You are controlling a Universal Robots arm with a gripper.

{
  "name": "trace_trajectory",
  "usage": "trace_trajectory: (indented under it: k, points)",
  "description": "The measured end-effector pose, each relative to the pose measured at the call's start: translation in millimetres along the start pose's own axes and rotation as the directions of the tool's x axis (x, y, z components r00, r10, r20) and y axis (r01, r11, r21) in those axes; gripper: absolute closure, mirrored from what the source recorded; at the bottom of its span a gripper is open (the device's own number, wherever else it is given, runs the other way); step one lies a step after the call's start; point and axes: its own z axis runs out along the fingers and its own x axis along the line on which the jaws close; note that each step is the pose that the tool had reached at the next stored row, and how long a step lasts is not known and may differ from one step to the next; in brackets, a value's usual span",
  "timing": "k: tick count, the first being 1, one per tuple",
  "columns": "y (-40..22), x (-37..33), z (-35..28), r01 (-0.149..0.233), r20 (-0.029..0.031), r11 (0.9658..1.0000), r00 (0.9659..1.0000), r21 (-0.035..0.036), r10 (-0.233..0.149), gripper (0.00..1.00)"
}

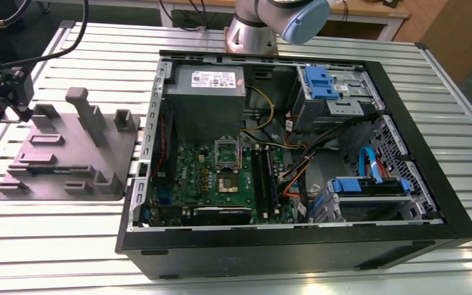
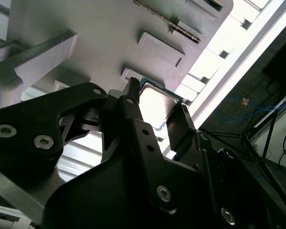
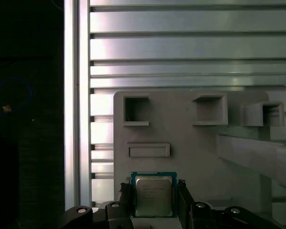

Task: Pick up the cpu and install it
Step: 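Pick up the cpu and move it towards the insertion slot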

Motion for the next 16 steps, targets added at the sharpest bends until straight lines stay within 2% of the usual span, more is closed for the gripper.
trace_trajectory:
  k: [16]
  points:
    - [0.2, -0.1, -5.3, 0.0, 0.0, 1.0, 1.0, -0.0001, 0.0, 0.53]
